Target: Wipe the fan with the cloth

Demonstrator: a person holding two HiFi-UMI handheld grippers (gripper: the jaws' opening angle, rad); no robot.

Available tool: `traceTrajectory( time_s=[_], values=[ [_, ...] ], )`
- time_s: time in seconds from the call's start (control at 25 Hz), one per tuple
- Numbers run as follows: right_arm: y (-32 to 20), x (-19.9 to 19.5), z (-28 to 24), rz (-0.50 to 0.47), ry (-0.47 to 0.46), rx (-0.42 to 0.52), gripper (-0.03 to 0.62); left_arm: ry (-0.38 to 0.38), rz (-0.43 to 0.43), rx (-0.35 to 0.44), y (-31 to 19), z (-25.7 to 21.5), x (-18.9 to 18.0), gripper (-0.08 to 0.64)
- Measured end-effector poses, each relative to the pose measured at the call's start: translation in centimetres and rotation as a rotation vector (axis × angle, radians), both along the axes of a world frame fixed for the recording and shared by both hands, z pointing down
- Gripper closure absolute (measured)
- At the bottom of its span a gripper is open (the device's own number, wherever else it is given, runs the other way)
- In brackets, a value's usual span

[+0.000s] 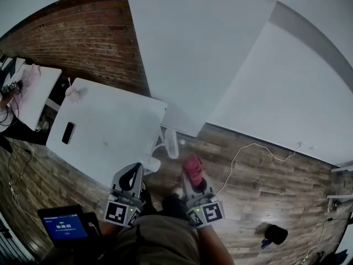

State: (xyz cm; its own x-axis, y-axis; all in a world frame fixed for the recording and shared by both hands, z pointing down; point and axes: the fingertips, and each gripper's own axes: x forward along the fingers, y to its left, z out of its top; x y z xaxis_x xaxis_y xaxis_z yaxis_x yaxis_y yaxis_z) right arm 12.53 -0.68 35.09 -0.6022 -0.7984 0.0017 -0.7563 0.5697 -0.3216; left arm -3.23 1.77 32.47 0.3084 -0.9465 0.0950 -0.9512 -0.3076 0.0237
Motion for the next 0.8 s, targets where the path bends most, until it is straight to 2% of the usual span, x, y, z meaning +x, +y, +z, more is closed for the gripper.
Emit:
traceTrajectory(
  time_s=[0.08, 0.2, 0.48, 0.6, 0.8],
  values=[
    [-0.6, 0.0, 1.0, 0.011, 0.007, -0.021, 0.503, 0.018, 0.001, -0.020, -0.1, 0.1, 0.1, 0.540],
    [-0.5, 0.0, 1.8, 0.005, -0.007, -0.052, 0.503, 0.021, -0.011, 0.003, 0.0, 0.2, -0.2, 0.538],
    [-1.8, -0.4, 4.0, -0.029, -0.013, -0.056, 0.503, 0.051, 0.008, 0.004, -1.1, 1.7, -0.1, 0.540],
    [-2.5, -0.6, 5.4, -0.057, 0.017, -0.042, 0.502, 0.075, 0.042, 0.046, -1.6, 1.5, 0.5, 0.540],
    [-2.9, -1.0, 8.5, -0.121, 0.068, -0.035, 0.502, 0.078, 0.021, 0.028, -2.5, 2.4, 0.7, 0.540]
  ],
)
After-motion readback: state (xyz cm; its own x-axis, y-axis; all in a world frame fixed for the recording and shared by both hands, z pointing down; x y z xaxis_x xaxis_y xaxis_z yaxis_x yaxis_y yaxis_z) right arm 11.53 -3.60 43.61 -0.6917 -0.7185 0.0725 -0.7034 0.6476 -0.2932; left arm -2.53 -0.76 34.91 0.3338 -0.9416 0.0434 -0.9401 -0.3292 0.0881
